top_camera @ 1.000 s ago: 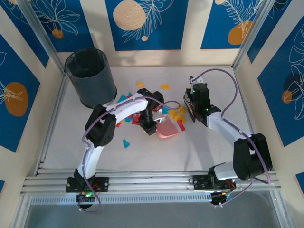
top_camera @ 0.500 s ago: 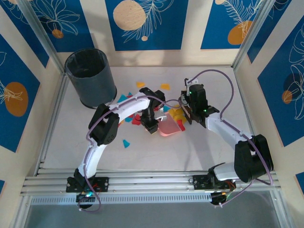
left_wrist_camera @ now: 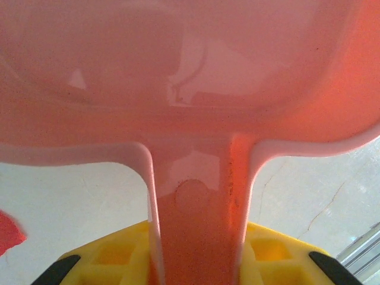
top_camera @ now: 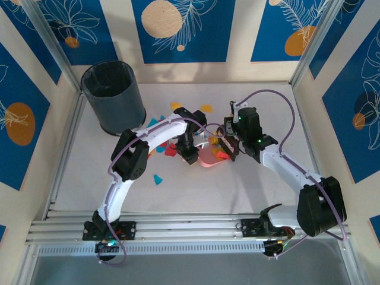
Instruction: Sweep away the paper scraps from the table
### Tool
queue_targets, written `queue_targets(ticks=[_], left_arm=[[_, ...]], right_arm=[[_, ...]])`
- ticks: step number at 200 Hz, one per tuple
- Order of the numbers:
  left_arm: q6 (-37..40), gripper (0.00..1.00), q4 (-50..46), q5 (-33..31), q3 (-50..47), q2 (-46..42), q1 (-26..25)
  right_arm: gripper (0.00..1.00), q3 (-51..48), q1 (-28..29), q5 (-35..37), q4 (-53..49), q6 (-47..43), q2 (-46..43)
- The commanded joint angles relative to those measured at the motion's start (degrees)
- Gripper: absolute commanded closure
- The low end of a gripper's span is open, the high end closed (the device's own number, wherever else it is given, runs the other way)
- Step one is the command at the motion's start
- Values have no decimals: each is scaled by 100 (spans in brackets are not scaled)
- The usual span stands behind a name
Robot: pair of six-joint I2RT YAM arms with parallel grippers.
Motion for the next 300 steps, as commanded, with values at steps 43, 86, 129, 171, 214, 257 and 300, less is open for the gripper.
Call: queue_targets(ticks=[43,86,129,171,214,257,300], left_arm=[[-65,100,-78,-37,48,64,83],[-12,100,51,-34,-372,-258,86],[-201,100,215,-295,-652,-466,140],[-318,100,268,-554,-864,-605,183],[-330,100,387,-513,-1069,-713,272],[-278,100,433,-401,-1134,-691,313],[-177,100,466,-248,-1163,-679,310]], right_arm=[[100,-90,-27,-617,-282,282,-418],[100,26,-77,-433,-323,448,-529],[100,50,-78,-305,-578,287,-789],[100,34,-106,-174,-774,211,-972],[100,91,-160,465,-777,239,-938],[100,-266,-363,875,339,413,-831],[100,-221,-457,1046,1186,264,-281]])
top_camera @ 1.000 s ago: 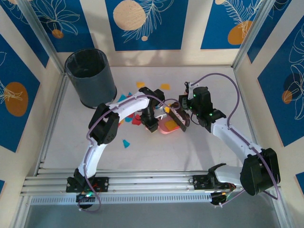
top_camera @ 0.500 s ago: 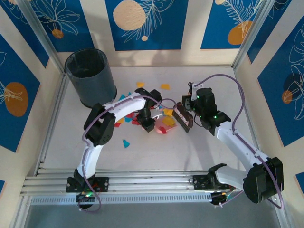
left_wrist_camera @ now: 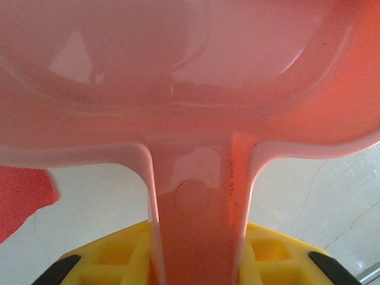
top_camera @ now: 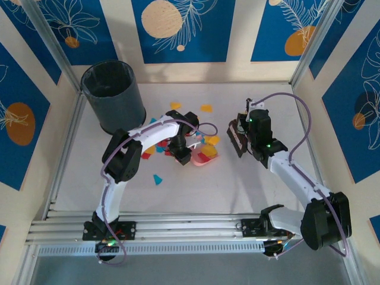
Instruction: Sweep away the paper scraps from the table
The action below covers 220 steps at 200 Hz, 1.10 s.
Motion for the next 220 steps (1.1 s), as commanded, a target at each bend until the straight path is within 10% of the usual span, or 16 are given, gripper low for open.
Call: queue_targets(ticks=[1,220], left_arm=[[-4,100,-135,65,-98,-111,84],[16,100,6,214,408,217,103]], right_arm=[[100,71,-36,267,871,-62,278],[100,715,593,-853,441,-262,1552]])
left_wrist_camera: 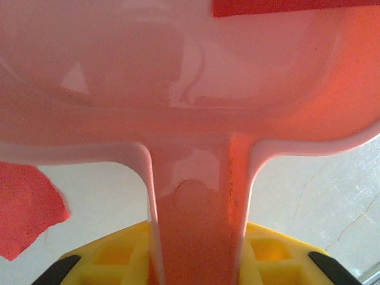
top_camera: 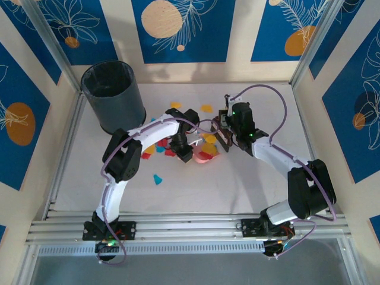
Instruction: Sweep away the paper scraps from the table
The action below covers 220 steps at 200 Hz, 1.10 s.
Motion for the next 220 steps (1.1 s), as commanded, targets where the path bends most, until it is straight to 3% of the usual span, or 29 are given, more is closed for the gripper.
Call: queue_targets(ticks=[1,82,174,220], left_arm=[[13,100,-103,85,184,159,65],[45,100,-50,236,283,238,69],[183,100,-60,435,91,152,63],[181,100,4,388,-14,58,66]], right_arm=[[100,92,96,-228,-308,82,42],[100,128,248,-410,-649,240,-338],[100,-27,102,-716,-337,618,-788],[100,-109,123,220,-580,551,-1103]])
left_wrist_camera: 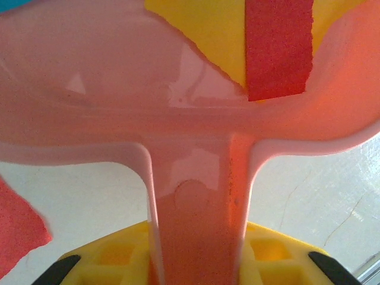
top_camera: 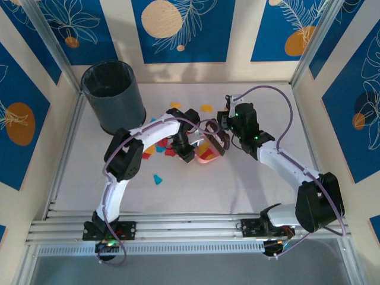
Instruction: Sweep away the paper scraps from the table
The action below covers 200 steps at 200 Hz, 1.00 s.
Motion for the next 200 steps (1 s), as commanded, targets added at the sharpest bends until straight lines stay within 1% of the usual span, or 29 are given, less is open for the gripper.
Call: queue_targets(ticks=[1,21,39,91,119,159,200], left_arm=[[116,100,-23,89,-111,-70,57],[124,100,65,99,-196,-145,58],[137,100,75,144,-223,-176,54],[108,100,223,100,-326,-314,54],[44,100,573,39,-505,-621,59],[1,100,937,-30,-718,-1077,58],[-103,100,1041,-120,-770,-1474,115]], right_arm=[[100,-118,20,623,93,68,-328],[100,-257,10,1131,140,132,-430],[100,-334,-6,1386,111,147,-424],[100,-488,-54,1474,-90,197,-413],[100,-635,-73,1570,-147,262,-551],[100,-749,-150,1532,-256,308,-725],[100,-796,-165,1428,-337,339,-842]])
